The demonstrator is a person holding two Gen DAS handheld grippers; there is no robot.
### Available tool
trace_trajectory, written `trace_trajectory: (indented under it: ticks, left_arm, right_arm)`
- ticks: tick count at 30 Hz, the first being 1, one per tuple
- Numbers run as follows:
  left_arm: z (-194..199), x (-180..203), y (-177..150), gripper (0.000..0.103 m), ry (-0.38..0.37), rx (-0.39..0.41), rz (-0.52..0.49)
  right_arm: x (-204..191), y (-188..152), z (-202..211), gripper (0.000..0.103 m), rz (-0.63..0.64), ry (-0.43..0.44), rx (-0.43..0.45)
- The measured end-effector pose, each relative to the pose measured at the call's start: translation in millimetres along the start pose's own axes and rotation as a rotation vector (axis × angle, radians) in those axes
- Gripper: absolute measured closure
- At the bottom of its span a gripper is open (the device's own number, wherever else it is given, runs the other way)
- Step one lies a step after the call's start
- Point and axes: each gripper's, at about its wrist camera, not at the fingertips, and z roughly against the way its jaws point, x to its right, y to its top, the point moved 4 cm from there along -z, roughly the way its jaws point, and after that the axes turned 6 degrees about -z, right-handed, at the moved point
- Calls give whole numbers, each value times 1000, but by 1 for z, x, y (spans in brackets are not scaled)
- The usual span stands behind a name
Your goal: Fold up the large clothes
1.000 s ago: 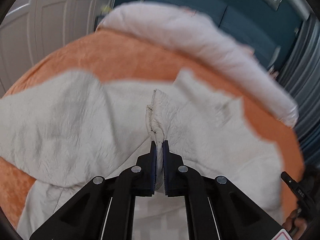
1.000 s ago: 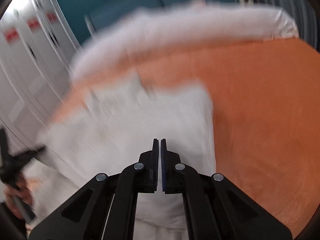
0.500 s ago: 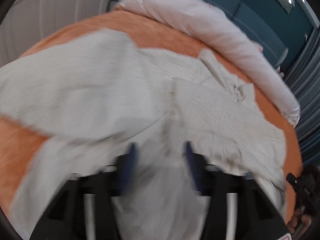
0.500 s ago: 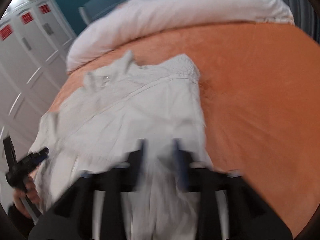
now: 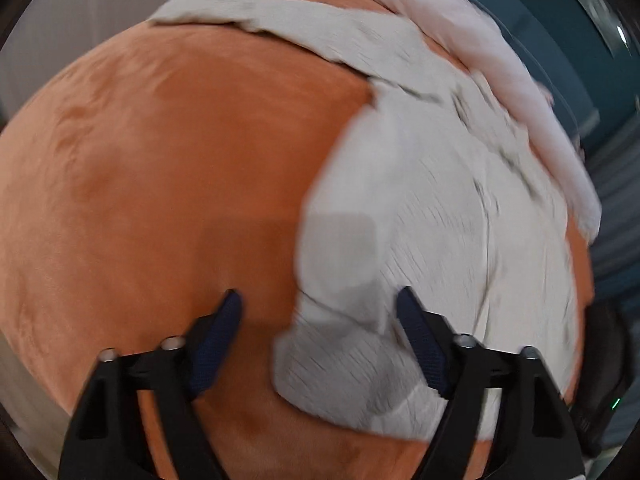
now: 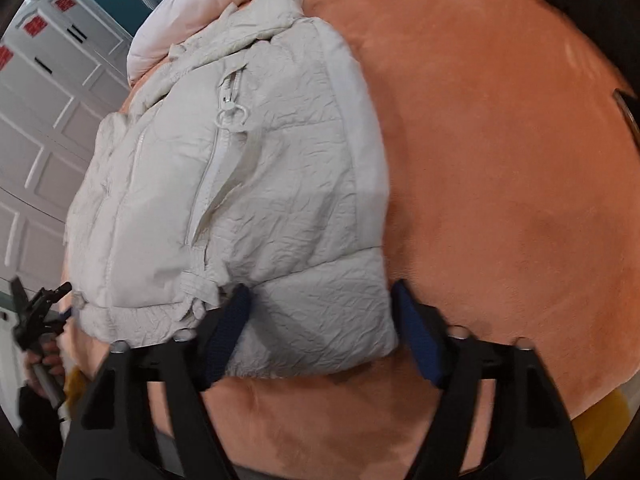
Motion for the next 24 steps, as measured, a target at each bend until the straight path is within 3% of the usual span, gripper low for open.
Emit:
trace_trajectory:
  ticks: [1,2,4,6,9,14,16,19,22,23,24]
  left_arm:
    - [-2,9,-3,67,-11,-23,-23]
    - [0,15,-5,82,-7,-36,-38]
    - [16,26,-8,99,-18,-23,-80]
    - [46,31,-15,101,-33,9,-124]
    - [81,29,-37,101,-40,0,-180]
    - [105,16,-126,101,-6,-161,-250]
    - [109,13,-153,101,16,-183,-272]
    - [124,11,-154,95,-3,-137,-209]
    - [143,12,-122,92,-41,-54,-126]
    - [153,13,-110,78,-32,-4,-122]
    - [159,13,-100,46,-16,45,-118]
  right_arm:
    - [-7,1,-1,74,1,16,-10]
    - [-12,2,4,84,-4,26,-9]
    - [-24,2,25,89,34,21,30]
    - [-31,-5,57,90,91,29,67]
    - [-32,-24,86,90,134,16,55]
    - [0,-103,105,88,168,-96,-79]
    - [13,-129,100,83,169,-143,-137]
    - [21,-130,115,75,118,-161,-95]
    - [14,-103,140,69,76,-126,10]
    - [9,-90,147,62,81,-128,68]
    - [4,-81,150,59,93,-129,108]
